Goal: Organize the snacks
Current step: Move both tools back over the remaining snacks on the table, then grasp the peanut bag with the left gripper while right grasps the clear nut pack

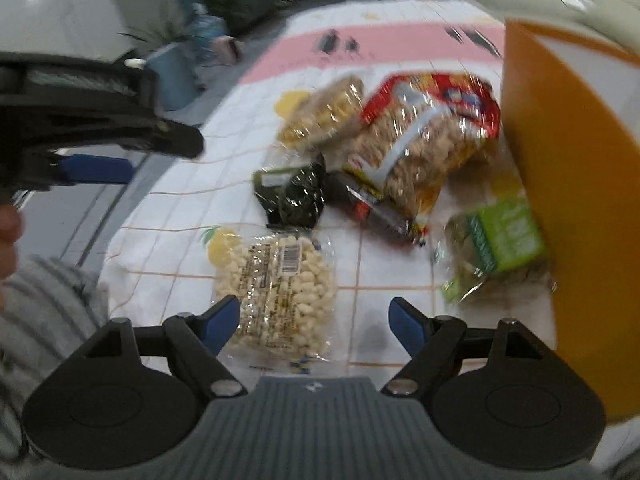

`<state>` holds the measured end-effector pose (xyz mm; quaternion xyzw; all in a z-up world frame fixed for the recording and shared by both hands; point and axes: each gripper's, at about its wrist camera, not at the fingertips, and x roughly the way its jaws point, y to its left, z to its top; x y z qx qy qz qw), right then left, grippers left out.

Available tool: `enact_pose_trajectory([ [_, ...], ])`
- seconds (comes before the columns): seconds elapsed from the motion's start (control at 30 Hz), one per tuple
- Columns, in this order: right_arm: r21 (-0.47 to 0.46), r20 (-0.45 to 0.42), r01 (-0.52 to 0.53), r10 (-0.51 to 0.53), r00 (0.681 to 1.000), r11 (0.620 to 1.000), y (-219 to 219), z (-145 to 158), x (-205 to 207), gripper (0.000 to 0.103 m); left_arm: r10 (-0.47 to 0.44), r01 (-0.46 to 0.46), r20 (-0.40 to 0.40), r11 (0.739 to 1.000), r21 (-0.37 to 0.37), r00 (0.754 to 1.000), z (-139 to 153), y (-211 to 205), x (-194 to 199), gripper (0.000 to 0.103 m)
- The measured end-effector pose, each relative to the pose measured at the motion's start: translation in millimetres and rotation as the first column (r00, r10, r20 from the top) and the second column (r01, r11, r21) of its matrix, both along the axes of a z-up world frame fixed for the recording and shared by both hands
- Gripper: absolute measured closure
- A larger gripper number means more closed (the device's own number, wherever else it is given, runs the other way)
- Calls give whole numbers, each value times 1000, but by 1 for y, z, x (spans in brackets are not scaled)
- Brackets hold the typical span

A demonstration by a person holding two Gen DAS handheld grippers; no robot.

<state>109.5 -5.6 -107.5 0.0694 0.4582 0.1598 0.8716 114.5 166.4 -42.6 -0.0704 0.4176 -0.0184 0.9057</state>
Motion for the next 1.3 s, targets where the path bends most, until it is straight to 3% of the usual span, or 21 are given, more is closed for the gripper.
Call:
enact_pose_trajectory([
  [0.07,-45,9,-2,2,1000,999,13,-2,0,18,25,-25,28,999,-22,999,4,6,-1,19],
  [0.17,-154,108,-8,25,994,988,33,2,-5,15,63,-62,77,998,-18,995,10,11,-4,19],
  [0.23,-158,116,-35,54,992,987,42,3,-6,14,71,-69,84,997,-29,994,11,13,-4,19],
  [0.4,-165,37,-25,32,999,986,59,-10,1,9,72,-71,60,997,-16,996,7,11,1,19],
  [0.47,-161,71,-41,53,996,986,65,-14,-3,9,65,-65,65,998,-12,996,7,10,1,19],
  [0.53,-205,112,-77,102,988,976,70,-18,-9,12,59,-58,72,998,-10,996,7,9,-1,19],
  [0.63,-182,150,-84,112,982,980,61,-17,-14,25,54,-54,77,998,-11,996,6,8,0,19],
  [0.8,-186,132,-94,120,984,978,40,-10,-16,25,25,-24,87,1000,-14,996,4,2,1,19],
  [0.97,-212,98,-126,150,984,969,22,-3,-18,25,-53,52,108,999,8,993,4,-14,3,19],
  [1.07,-235,75,-141,162,984,962,19,-5,-21,25,-165,168,166,986,-1,972,7,-32,3,19],
  [1.17,-216,47,-108,121,992,970,11,-2,-23,26,-325,329,182,944,6,928,4,-54,8,19],
  [1.3,-222,71,-91,109,991,971,1,7,-27,26,-461,460,85,887,33,883,-9,-82,26,19],
])
